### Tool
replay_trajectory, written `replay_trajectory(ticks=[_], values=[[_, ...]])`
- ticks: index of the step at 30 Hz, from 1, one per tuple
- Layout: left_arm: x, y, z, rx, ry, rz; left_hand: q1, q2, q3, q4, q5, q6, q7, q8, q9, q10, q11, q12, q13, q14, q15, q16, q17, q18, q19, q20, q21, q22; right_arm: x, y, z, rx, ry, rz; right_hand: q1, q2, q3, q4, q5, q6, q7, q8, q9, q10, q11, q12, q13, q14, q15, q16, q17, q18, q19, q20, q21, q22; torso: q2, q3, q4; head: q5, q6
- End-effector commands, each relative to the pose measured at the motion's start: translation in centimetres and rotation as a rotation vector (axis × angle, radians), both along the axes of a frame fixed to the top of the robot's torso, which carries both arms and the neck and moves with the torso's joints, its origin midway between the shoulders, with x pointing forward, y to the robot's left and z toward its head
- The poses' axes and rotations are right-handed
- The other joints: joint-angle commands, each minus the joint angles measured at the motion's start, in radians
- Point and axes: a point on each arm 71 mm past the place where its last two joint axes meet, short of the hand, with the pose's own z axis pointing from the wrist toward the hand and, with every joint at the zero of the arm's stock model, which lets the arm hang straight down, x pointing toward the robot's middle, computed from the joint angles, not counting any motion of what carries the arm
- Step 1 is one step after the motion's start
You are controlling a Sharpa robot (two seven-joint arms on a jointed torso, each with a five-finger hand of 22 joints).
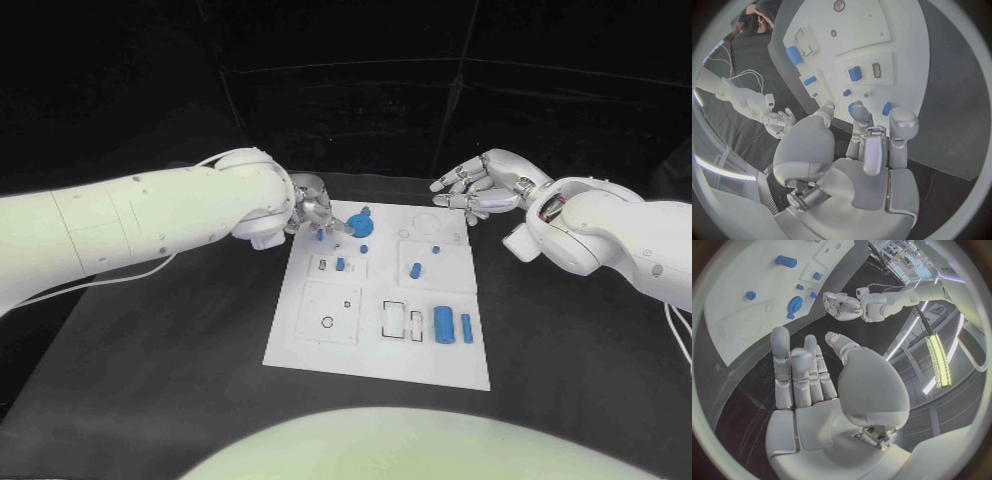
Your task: Assemble the parts on the task board
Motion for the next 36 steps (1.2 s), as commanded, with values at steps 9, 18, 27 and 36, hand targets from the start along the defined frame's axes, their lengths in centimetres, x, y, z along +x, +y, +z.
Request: replay_trajectory(ticks=[9, 18, 27, 36], values=[[4.4, 1.4, 1.7, 0.117, 0.133, -0.021, 0.04, 0.03, -0.046, 0.016, 0.0, -0.005, 0.012, -0.029, -0.023, 0.004, 0.012, 0.009, 0.008, 0.08, 0.016, -0.002, 0.155, 0.004, 0.004, 0.014, 0.002, 0.012, 0.0, 0.4, 0.1, 0.005, -0.006, 0.012, -0.01, 0.003, -0.002, 0.007, 0.006, -0.009, 0.0, 0.004, 0.0, -0.001, 0.004, 0.001, -0.001, 0.0, 0.003, -0.001, 0.001, 0.014, 0.0, 0.004, -0.007, -0.001, 0.004, -0.0005, -0.0039, 0.003, 0.01], [6.1, 1.7, 1.0, 0.172, 0.144, 0.002, 0.053, 0.048, -0.071, 0.027, 0.0, 0.016, 0.007, -0.023, -0.023, 0.008, 0.009, 0.016, 0.015, 0.081, 0.014, 0.001, 0.16, 0.003, 0.01, 0.014, 0.008, 0.023, 0.0, 0.5, 0.2, 0.006, -0.005, 0.016, -0.008, 0.003, -0.001, 0.007, 0.007, -0.01, 0.0, 0.005, 0.0, -0.002, 0.004, 0.001, -0.002, 0.0, 0.003, -0.001, 0.002, 0.014, 0.001, 0.004, -0.007, -0.001, 0.013, -0.0013, -0.0091, 0.007, 0.013], [6.3, 1.8, -0.6, 0.205, 0.165, 0.007, 0.06, 0.058, -0.093, 0.035, 0.0, 0.031, 0.002, -0.013, -0.017, 0.01, 0.004, 0.02, 0.018, 0.082, 0.011, 0.002, 0.163, 0.003, 0.013, 0.012, 0.011, 0.028, -0.1, 0.6, 0.2, 0.007, -0.006, 0.019, -0.007, 0.004, -0.001, 0.006, 0.007, -0.01, 0.0, 0.005, 0.0, -0.002, 0.003, 0.001, -0.003, 0.0, 0.003, -0.001, 0.002, 0.014, 0.001, 0.004, -0.008, -0.002, 0.014, -0.0016, -0.0096, 0.01, 0.008], [6.1, 1.7, -1.7, 0.211, 0.188, -0.001, 0.068, 0.063, -0.1, 0.035, 0.0, 0.034, 0.0, -0.009, -0.015, 0.01, 0.003, 0.02, 0.018, 0.082, 0.009, 0.002, 0.163, 0.003, 0.014, 0.011, 0.011, 0.03, -0.1, 0.7, 0.2, 0.008, -0.006, 0.02, -0.006, 0.004, 0.0, 0.006, 0.009, -0.01, 0.0, 0.005, 0.0, -0.003, 0.003, 0.001, -0.003, 0.0, 0.003, -0.001, 0.002, 0.014, 0.001, 0.004, -0.009, -0.003, 0.012, -0.0011, -0.0092, 0.009, 0.005]])
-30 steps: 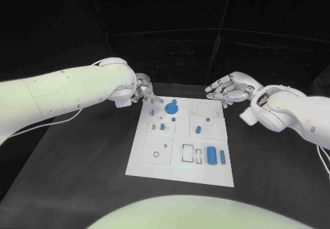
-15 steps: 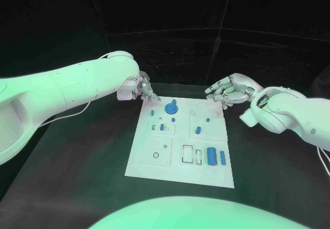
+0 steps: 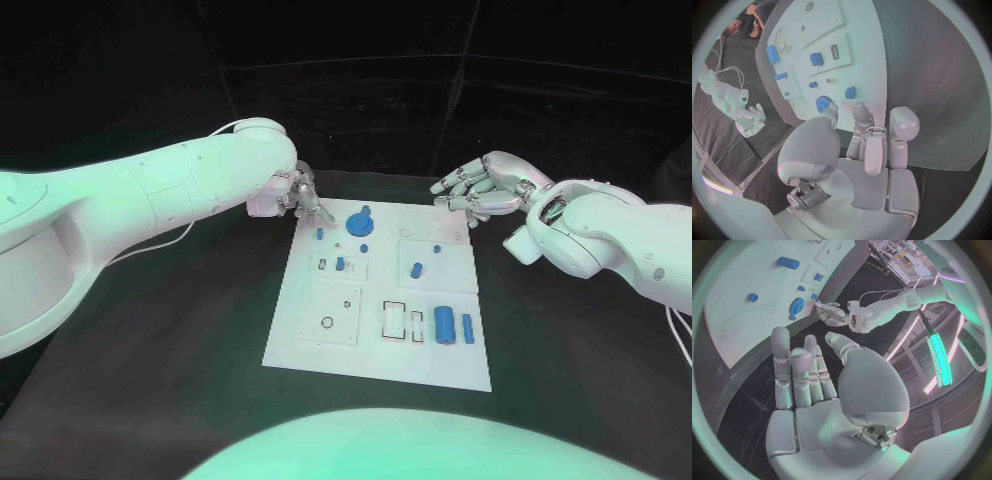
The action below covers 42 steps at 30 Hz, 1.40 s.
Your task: Assemble the parts on the task board
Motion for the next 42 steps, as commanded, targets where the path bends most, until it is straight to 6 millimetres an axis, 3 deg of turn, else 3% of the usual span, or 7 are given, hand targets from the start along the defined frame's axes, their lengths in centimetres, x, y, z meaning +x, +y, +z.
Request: replay_trajectory(ticks=[1, 35, 42], values=[[-0.1, -0.2, -0.2, 0.008, 0.018, -0.029, 0.003, 0.007, -0.005, 0.001, 0.0, 0.008, 0.0, 0.003, 0.001, 0.007, -0.003, 0.005, 0.0, 0.082, 0.003, 0.002, 0.163, 0.002, 0.006, 0.001, 0.004, 0.001, 0.0, 0.2, 0.2, 0.005, -0.007, 0.011, -0.006, 0.004, 0.0, 0.006, 0.004, -0.007, 0.002, 0.005, 0.0, -0.003, 0.003, 0.001, -0.001, 0.0, 0.003, -0.001, 0.001, 0.014, 0.001, 0.004, -0.005, -0.002, -0.001, 0.0001, 0.0004, -0.001, -0.001], [-0.4, -0.9, -1.2, 0.005, 0.043, -0.047, 0.105, 0.054, -0.007, -0.047, 0.001, 0.009, -0.002, 0.014, 0.013, 0.005, -0.005, 0.006, -0.003, 0.082, 0.0, 0.004, 0.165, 0.0, 0.008, -0.002, 0.004, 0.008, 0.0, 0.3, 0.2, 0.006, -0.007, 0.013, -0.006, 0.004, 0.0, 0.006, 0.004, -0.007, 0.002, 0.005, 0.0, -0.003, 0.003, 0.001, -0.001, 0.0, 0.003, -0.001, 0.001, 0.014, 0.001, 0.004, -0.005, -0.002, 0.0, 0.0007, 0.0009, -0.002, -0.005], [-0.4, -0.9, -1.2, 0.002, 0.043, -0.049, 0.149, 0.079, 0.017, -0.075, 0.001, 0.008, -0.004, 0.015, 0.016, 0.005, -0.008, 0.005, -0.004, 0.082, -0.001, 0.004, 0.166, 0.0, 0.008, -0.003, 0.005, 0.011, 0.0, 0.3, 0.2, 0.006, -0.007, 0.014, -0.006, 0.004, 0.0, 0.006, 0.004, -0.007, 0.002, 0.005, 0.0, -0.003, 0.003, 0.001, -0.001, 0.0, 0.003, -0.001, 0.001, 0.014, 0.001, 0.004, -0.005, -0.002, 0.0, 0.0007, 0.0013, 0.0, -0.007]])
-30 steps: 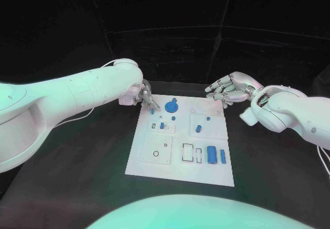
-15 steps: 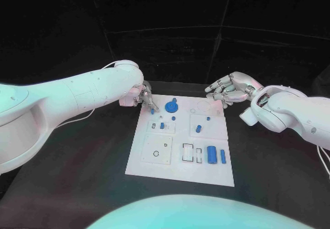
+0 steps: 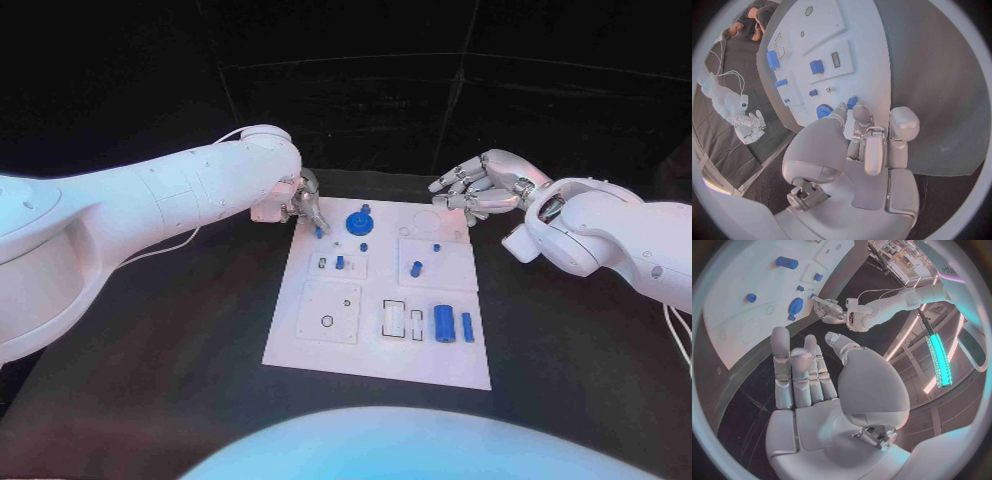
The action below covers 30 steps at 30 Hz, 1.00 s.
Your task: Assemble the parts on the task board
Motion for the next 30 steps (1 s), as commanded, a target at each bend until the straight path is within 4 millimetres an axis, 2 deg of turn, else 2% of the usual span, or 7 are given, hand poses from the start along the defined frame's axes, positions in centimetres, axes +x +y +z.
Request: replay_trajectory(ticks=[1, 5, 9, 16, 20, 21, 30], values=[[0.0, -0.2, 0.1, -0.004, 0.005, -0.017, 0.02, 0.005, 0.006, -0.016, 0.001, 0.005, -0.002, 0.006, 0.001, 0.001, -0.005, 0.005, 0.0, 0.083, -0.002, 0.004, 0.166, 0.0, 0.006, -0.001, 0.005, 0.002, 0.0, 0.2, 0.2, 0.005, -0.007, 0.011, -0.006, 0.004, 0.0, 0.006, 0.004, -0.007, 0.002, 0.005, 0.0, -0.003, 0.003, 0.001, -0.001, 0.0, 0.003, -0.001, 0.001, 0.014, 0.001, 0.004, -0.005, -0.001, 0.0, -0.0001, 0.0002, 0.002, -0.001], [0.0, -0.3, 0.1, -0.015, 0.006, -0.023, 0.089, 0.035, 0.054, -0.062, 0.001, 0.002, -0.011, 0.004, 0.002, -0.001, -0.014, 0.002, -0.001, 0.083, -0.007, 0.004, 0.167, 0.0, 0.007, -0.005, 0.006, 0.004, 0.0, 0.2, 0.2, 0.005, -0.007, 0.011, -0.006, 0.004, 0.0, 0.006, 0.004, -0.007, 0.002, 0.005, 0.0, -0.003, 0.003, 0.001, -0.001, 0.0, 0.003, -0.001, 0.001, 0.014, 0.001, 0.004, -0.005, -0.001, 0.0, 0.0002, -0.0003, 0.004, -0.001], [0.0, -0.3, 0.1, -0.033, -0.001, -0.022, 0.182, 0.067, 0.152, -0.137, 0.002, -0.01, -0.016, -0.002, 0.001, -0.005, -0.019, -0.01, -0.004, 0.083, -0.014, 0.005, 0.168, -0.001, 0.008, -0.012, 0.008, 0.009, 0.0, 0.2, 0.2, 0.005, -0.007, 0.011, -0.006, 0.004, 0.0, 0.006, 0.004, -0.007, 0.002, 0.005, 0.0, -0.003, 0.003, 0.001, -0.001, 0.0, 0.003, -0.001, 0.001, 0.014, 0.001, 0.004, -0.005, -0.001, 0.0, -0.0002, 0.0004, 0.002, -0.001], [-0.3, 0.3, 0.3, -0.078, -0.033, 0.006, 0.123, 0.025, 0.312, -0.18, -0.003, -0.013, -0.008, 0.019, 0.02, 0.013, -0.01, -0.02, -0.01, 0.083, -0.009, 0.004, 0.166, -0.003, 0.01, -0.009, 0.011, 0.017, 0.0, 0.1, 0.2, 0.005, -0.007, 0.01, -0.004, 0.004, 0.0, 0.007, 0.007, -0.008, 0.003, 0.007, 0.0, -0.003, 0.004, 0.002, -0.004, 0.0, 0.003, -0.003, 0.001, 0.014, 0.002, 0.004, -0.007, -0.001, 0.0, -0.0004, 0.0022, 0.0, -0.001], [-0.7, 0.8, 0.5, -0.108, -0.054, 0.027, 0.1, 0.011, 0.363, -0.19, 0.0, -0.015, -0.008, 0.027, 0.027, 0.018, -0.012, -0.019, -0.009, 0.083, -0.008, 0.004, 0.165, -0.003, 0.012, -0.009, 0.013, 0.021, 0.0, 0.0, 0.2, 0.004, -0.008, 0.008, -0.008, 0.005, -0.001, 0.012, 0.007, -0.008, 0.003, 0.008, 0.0, -0.003, 0.004, 0.003, -0.006, 0.001, 0.003, -0.003, 0.001, 0.014, 0.003, 0.004, -0.008, -0.002, -0.002, -0.0004, 0.0031, 0.002, -0.001], [-0.9, 0.9, 0.6, -0.115, -0.061, 0.03, 0.066, -0.01, 0.424, -0.199, 0.0, -0.019, -0.008, 0.038, 0.036, 0.023, -0.012, -0.02, -0.01, 0.083, -0.008, 0.004, 0.165, -0.003, 0.013, -0.009, 0.013, 0.023, 0.0, 0.0, 0.2, 0.004, -0.008, 0.008, -0.008, 0.005, -0.001, 0.012, 0.007, -0.008, 0.003, 0.008, 0.0, -0.003, 0.004, 0.003, -0.006, 0.001, 0.003, -0.003, 0.002, 0.014, 0.003, 0.004, -0.008, -0.002, -0.002, -0.0003, 0.0035, 0.004, -0.001], [-2.5, 1.4, 1.2, -0.17, -0.13, 0.047, 0.01, -0.05, 0.534, -0.22, 0.001, -0.02, -0.011, 0.065, 0.057, 0.038, -0.016, -0.014, -0.005, 0.083, -0.01, 0.004, 0.165, -0.004, 0.018, -0.01, 0.017, 0.033, 0.1, -0.1, 0.2, 0.003, -0.008, 0.006, -0.008, 0.006, -0.001, 0.012, 0.007, -0.009, 0.003, 0.008, 0.0, -0.003, 0.004, 0.003, -0.006, 0.001, 0.003, -0.004, 0.001, 0.014, 0.003, 0.004, -0.009, -0.003, -0.002, -0.0011, 0.0021, 0.005, -0.001]])
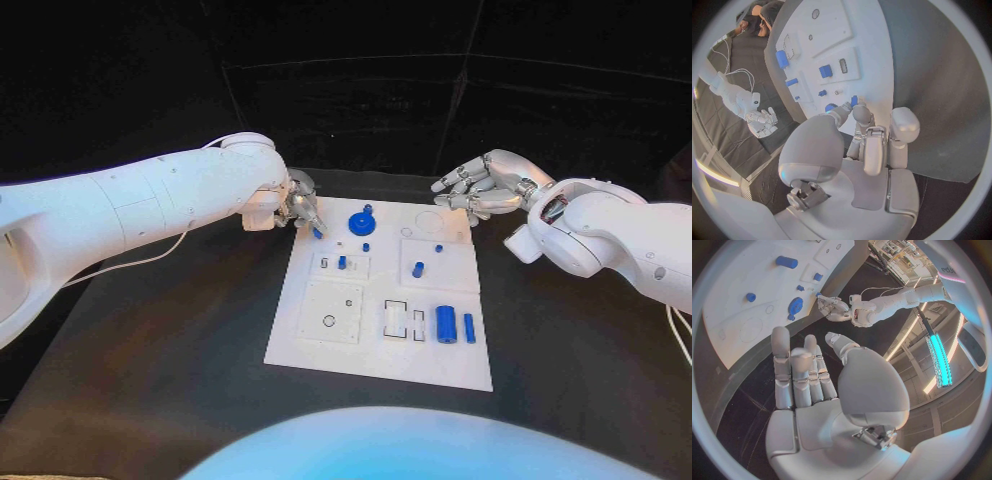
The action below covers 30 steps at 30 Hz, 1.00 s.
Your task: Assemble the parts on the task board
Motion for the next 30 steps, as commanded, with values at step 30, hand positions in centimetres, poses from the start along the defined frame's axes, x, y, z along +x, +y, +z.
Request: replay_trajectory(ticks=[30], values=[[-4.9, 0.1, -1.0, -0.055, -0.167, -0.013, -0.042, -0.03, 0.2, -0.133, 0.005, -0.003, -0.01, 0.025, 0.032, 0.026, -0.004, 0.015, 0.018, 0.085, -0.006, 0.008, 0.173, -0.008, 0.02, -0.003, 0.017, 0.022, 0.1, -0.1, 0.1, 0.002, -0.006, 0.008, -0.008, 0.006, 0.0, 0.006, 0.004, -0.005, 0.0, 0.004, 0.0, -0.003, 0.004, 0.003, -0.001, 0.001, 0.004, -0.004, 0.001, 0.014, 0.003, 0.004, -0.004, -0.001, 0.002, 0.0004, -0.0029, 0.006, 0.0]])
